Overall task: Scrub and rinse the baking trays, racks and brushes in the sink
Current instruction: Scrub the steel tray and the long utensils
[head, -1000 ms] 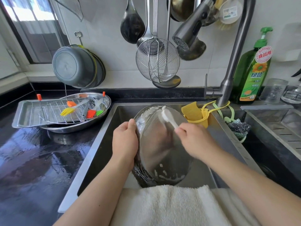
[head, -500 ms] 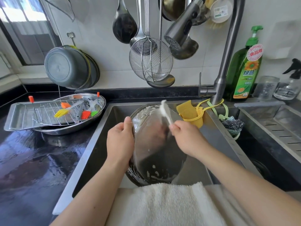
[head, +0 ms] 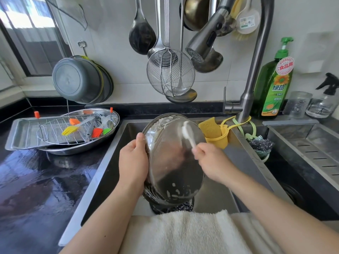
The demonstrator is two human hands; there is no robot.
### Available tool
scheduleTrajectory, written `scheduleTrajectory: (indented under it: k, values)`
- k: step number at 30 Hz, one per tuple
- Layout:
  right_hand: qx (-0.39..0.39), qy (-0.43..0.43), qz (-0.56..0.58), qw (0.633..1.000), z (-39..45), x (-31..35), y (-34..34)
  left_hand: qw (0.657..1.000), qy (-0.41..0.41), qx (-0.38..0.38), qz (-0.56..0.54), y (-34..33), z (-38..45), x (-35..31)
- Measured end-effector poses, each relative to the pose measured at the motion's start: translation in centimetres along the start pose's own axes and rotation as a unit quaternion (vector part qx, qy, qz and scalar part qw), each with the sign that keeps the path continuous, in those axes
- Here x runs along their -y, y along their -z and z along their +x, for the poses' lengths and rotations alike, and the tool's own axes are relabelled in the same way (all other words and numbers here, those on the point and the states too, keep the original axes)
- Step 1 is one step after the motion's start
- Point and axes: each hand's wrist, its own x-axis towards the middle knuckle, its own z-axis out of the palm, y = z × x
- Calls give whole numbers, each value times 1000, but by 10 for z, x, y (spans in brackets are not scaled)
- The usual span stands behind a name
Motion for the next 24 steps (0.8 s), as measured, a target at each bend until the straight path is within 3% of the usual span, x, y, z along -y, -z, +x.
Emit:
scheduleTrajectory:
  k: [2,6,11,14,16,20,24]
  values:
    - [18,55,-56,997,-14,13,-8,999,36,-2,-26,0,0,1]
    - [-62,-29,-109,992,2,8,11,998,53,7,-45,-3,-3,-1]
    - [26,88,-110,990,-23,20,-5,995,86,4,-59,1,1,0]
    - [-49,9,-126,991,1,8,12,992,104,13,-70,2,1,0]
    - [-63,18,-135,989,-2,6,16,993,95,24,-66,-1,0,1]
    - [38,117,-156,980,-32,26,-7,991,118,21,-66,1,4,3]
    - [-42,31,-156,986,0,13,13,991,116,27,-62,-3,1,0]
